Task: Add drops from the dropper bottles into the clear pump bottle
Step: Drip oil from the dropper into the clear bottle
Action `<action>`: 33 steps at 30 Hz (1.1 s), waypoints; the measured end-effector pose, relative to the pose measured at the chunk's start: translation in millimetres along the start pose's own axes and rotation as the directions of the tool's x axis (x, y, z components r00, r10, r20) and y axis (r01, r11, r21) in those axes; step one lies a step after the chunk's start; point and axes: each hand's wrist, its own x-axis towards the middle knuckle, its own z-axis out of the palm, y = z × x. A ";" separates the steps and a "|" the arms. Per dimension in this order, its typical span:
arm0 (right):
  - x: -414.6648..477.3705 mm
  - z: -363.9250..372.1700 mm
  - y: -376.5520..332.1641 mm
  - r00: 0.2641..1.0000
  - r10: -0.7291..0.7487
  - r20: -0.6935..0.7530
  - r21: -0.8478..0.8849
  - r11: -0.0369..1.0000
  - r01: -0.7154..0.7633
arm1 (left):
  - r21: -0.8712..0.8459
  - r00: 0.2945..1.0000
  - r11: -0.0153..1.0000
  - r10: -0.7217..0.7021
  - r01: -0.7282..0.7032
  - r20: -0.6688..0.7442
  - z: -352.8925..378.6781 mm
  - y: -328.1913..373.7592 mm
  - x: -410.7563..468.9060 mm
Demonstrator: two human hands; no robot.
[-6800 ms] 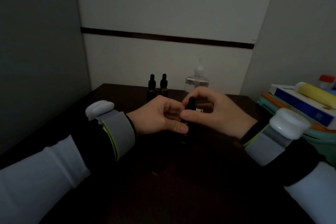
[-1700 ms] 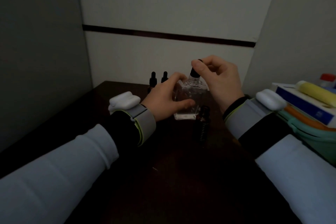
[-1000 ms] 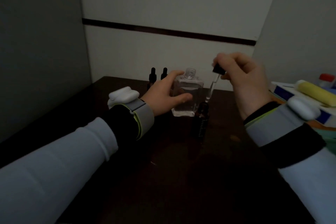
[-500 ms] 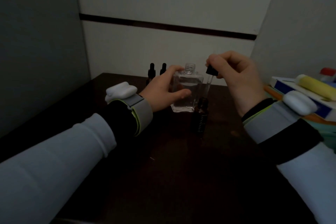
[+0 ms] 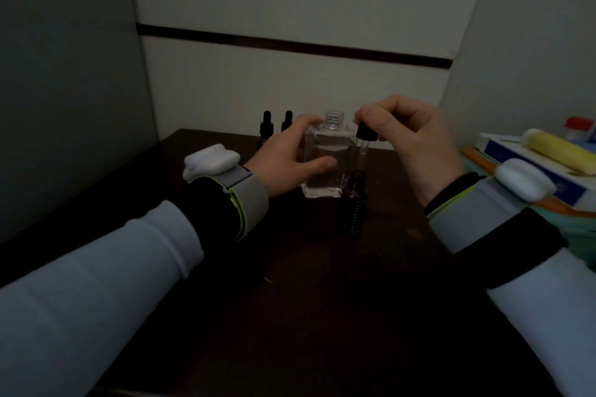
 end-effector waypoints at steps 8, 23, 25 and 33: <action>-2.4 3.2 2.2 1.000 0.005 0.029 0.001 1.000 -0.005 | -0.003 1.000 1.000 -0.005 0.005 0.014 0.2 -2.6 1.6; -11.1 24.6 1.4 0.998 -0.008 0.054 0.058 0.998 0.005 | 0.090 0.998 0.996 -0.003 -0.003 0.066 -4.4 0.0 5.7; -10.3 24.0 1.1 0.999 -0.013 0.038 0.073 0.997 0.010 | 0.109 0.998 0.994 0.000 -0.007 0.064 -4.7 1.1 5.8; 7.6 9.2 -12.5 0.967 -0.059 -0.248 0.141 0.985 0.096 | 0.142 0.995 0.990 -0.019 0.005 0.099 -7.5 4.2 5.3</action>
